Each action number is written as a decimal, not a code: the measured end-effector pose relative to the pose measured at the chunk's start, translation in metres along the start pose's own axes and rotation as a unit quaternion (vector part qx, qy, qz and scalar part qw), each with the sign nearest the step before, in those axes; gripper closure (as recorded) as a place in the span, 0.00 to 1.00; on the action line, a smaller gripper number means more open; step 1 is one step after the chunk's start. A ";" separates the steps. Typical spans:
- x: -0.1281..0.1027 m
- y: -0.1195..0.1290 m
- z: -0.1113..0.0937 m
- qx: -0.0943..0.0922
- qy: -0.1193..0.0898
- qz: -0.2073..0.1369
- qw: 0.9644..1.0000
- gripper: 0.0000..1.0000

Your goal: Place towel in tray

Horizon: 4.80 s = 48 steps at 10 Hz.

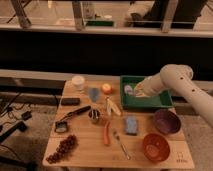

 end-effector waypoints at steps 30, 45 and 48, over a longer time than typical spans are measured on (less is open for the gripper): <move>0.092 -0.027 0.062 -0.011 -0.013 0.047 0.999 0.20; 0.093 -0.027 0.062 -0.011 -0.013 0.047 0.999 0.20; 0.093 -0.027 0.062 -0.011 -0.012 0.047 0.999 0.20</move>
